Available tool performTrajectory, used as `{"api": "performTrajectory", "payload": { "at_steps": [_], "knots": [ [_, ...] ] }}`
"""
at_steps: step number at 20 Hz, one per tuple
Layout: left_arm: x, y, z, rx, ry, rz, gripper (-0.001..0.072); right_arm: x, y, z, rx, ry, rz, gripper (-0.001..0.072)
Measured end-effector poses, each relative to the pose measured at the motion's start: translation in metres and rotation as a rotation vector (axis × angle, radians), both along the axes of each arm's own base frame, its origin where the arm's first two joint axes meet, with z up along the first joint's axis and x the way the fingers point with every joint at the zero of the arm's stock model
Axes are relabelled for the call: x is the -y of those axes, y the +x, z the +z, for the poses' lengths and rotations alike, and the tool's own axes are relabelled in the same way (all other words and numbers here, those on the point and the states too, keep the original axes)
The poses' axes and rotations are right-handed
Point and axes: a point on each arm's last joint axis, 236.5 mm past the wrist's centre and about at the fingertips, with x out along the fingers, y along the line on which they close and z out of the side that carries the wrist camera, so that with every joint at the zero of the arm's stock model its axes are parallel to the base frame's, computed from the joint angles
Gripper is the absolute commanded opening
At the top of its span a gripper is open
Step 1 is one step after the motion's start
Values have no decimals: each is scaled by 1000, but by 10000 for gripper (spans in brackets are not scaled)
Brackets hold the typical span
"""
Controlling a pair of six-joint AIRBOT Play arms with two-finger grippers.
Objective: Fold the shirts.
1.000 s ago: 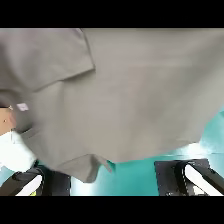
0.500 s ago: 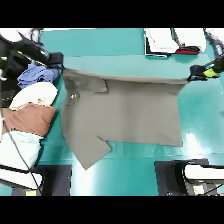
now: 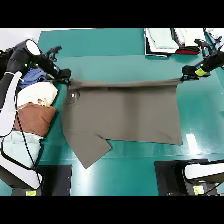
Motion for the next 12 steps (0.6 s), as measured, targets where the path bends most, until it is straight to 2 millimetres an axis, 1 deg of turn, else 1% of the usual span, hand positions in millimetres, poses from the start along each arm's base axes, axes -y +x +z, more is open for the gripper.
{"api": "performTrajectory", "payload": {
  "at_steps": [2, 3, 4, 5, 6, 7, 9, 11, 12],
  "knots": [
    [-1, -14, -16, -60, 8, -6, 28, -3, -13, -11, -17, 3, -3, 17],
    [-2, -19, -23, -82, 12, -6, 145, -4, -20, -18, -29, 5, -6, 82],
    [-3, -24, -28, -102, 16, 0, 499, -6, -27, -25, -46, 9, -7, 342],
    [-6, -27, -32, -118, 27, 5, 532, -7, -33, -32, -61, 11, -9, 444],
    [-7, -30, -34, -132, 29, 14, 484, -10, -38, -39, -76, 22, -10, 443],
    [-8, -32, -33, -135, 35, 17, 485, -12, -42, -43, -87, 32, -11, 443],
    [-10, -35, -22, -118, 46, 22, 486, -13, -48, -45, -93, 41, -19, 442],
    [-18, -46, -4, -89, 72, 34, 486, -12, -55, -38, -90, 47, -26, 441],
    [-22, -56, 4, -77, 83, 40, 487, -12, -60, -32, -91, 49, -26, 441]
  ]
}}
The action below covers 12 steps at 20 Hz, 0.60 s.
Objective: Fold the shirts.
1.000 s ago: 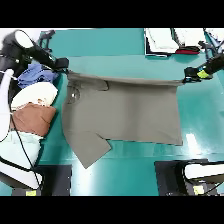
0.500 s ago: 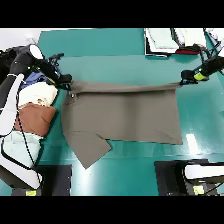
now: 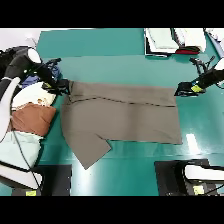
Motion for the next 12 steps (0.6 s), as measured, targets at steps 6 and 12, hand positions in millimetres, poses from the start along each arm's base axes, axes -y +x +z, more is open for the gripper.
{"api": "performTrajectory", "payload": {
  "at_steps": [6, 12],
  "knots": [
    [-17, -134, -4, -11, 27, 98, 487, -11, -21, 57, 104, -17, 24, 441],
    [7, -238, -57, -90, -106, 217, 486, -26, -26, 87, 191, -37, 64, 440]
  ]
}}
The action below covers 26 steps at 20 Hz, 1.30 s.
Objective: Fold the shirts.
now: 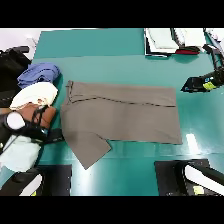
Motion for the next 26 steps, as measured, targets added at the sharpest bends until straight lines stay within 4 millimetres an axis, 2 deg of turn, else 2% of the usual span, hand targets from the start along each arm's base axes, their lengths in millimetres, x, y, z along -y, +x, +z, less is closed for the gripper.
{"api": "performTrajectory", "payload": {
  "at_steps": [2, 5, 7, 8, 9, 10, 13, 14, 15, 16, 18, 19, 21, 23, 26],
  "knots": [
    [11, -7, -11, 4, -56, 39, 486, -2, -1, 2, 5, -2, 6, 440],
    [23, -6, -21, 31, -120, 103, 483, -5, -5, 3, -2, 1, 13, 439],
    [32, 1, -23, 65, -166, 138, 348, -5, -6, 4, -6, 2, 10, 439],
    [34, 5, -23, 88, -182, 149, 226, -6, -7, 4, -9, 4, 10, 439],
    [35, 12, -22, 119, -191, 157, 62, -6, -8, 3, -14, 5, 10, 438],
    [38, 16, -20, 138, -208, 163, 25, -6, -10, 2, -23, 7, 10, 438],
    [45, 24, -9, 181, -242, 127, 23, 4, -29, -15, -92, 18, -28, 442],
    [46, 25, -5, 191, -244, 109, 23, 11, -43, -27, -135, 24, -54, 481],
    [47, 26, -1, 196, -243, 85, 23, 20, -58, -42, -182, 26, -91, 609],
    [47, 26, 4, 202, -238, 62, 24, 30, -77, -59, -237, 26, -132, 633],
    [46, 28, 11, 214, -227, 23, 24, 41, -121, -96, -361, 61, -222, 603],
    [46, 30, 15, 222, -223, 11, 24, 42, -143, -114, -422, 93, -266, 515],
    [45, 31, 19, 231, -216, -14, 24, 32, -174, -143, -503, 158, -320, 503],
    [45, 31, 21, 233, -215, -26, 24, 19, -192, -165, -541, 211, -345, 498],
    [45, 30, 22, 231, -211, -38, 24, 1, -193, -179, -536, 254, -337, 268]
  ]
}}
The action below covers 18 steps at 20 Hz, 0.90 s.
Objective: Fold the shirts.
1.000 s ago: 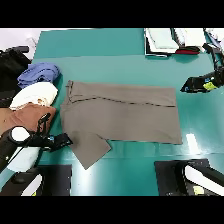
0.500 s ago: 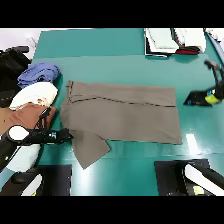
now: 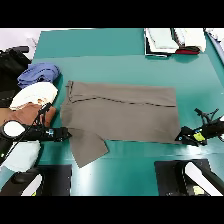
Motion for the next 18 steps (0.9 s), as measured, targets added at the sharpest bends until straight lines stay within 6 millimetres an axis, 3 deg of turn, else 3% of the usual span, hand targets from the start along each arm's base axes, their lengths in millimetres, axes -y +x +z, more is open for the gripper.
{"api": "performTrajectory", "payload": {
  "at_steps": [1, 2, 6, 12, 15, 18],
  "knots": [
    [0, 0, 0, 0, 1, -2, 23, -4, 3, -3, 7, 7, 12, 116],
    [0, -1, 0, 0, 3, -7, 22, -8, 7, -5, 15, 7, 30, 16],
    [-8, -19, 1, -39, 53, -80, 21, -13, 23, 5, 37, -21, 177, 15],
    [-23, -74, 26, -88, 122, -160, 21, 1, 12, 50, 99, -183, 350, 14],
    [-26, -70, 40, -66, 138, -153, 22, 6, 13, 66, 145, -234, 361, 13],
    [-29, -41, 46, -43, 160, -137, 23, 7, 38, 81, 203, -240, 352, 13]
  ]
}}
